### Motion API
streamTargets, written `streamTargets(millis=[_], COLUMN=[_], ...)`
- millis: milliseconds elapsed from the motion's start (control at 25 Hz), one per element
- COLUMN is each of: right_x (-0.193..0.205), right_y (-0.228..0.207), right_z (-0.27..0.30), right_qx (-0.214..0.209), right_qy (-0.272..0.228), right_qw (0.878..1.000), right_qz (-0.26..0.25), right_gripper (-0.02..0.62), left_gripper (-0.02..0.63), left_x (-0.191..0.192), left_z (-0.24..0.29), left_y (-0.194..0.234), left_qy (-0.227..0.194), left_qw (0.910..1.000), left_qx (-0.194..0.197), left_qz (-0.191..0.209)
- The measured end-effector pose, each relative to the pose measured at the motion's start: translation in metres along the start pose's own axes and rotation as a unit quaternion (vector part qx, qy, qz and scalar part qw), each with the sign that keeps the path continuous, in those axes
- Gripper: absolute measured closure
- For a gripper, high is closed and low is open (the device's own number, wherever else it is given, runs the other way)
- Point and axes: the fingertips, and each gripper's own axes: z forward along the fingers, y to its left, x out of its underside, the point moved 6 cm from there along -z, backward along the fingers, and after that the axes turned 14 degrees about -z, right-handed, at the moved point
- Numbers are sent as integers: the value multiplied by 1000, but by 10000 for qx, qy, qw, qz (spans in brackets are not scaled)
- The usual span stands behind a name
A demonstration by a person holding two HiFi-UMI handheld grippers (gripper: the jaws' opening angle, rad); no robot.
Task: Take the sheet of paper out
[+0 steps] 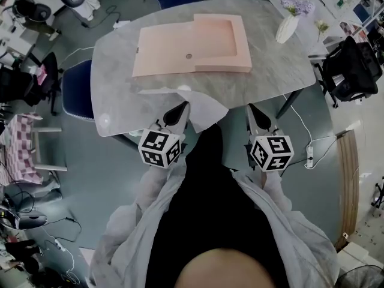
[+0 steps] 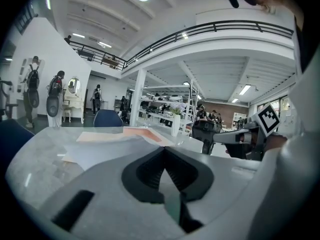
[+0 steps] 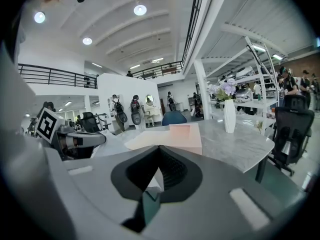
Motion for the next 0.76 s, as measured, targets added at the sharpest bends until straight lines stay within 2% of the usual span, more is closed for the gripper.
streamTargets(millis=[760], right_x=[0], right_y=[22], right_z=[0], right_qx=[-63], right_qy=[47], right_qw=[10000], right_qz=[-46], right_gripper=[584], left_gripper=[603], left_x=[3], left_z=[-8], left_y=[10], left_qy=[6], left_qw=[9998], left_qx=[62], left_qz=[-169])
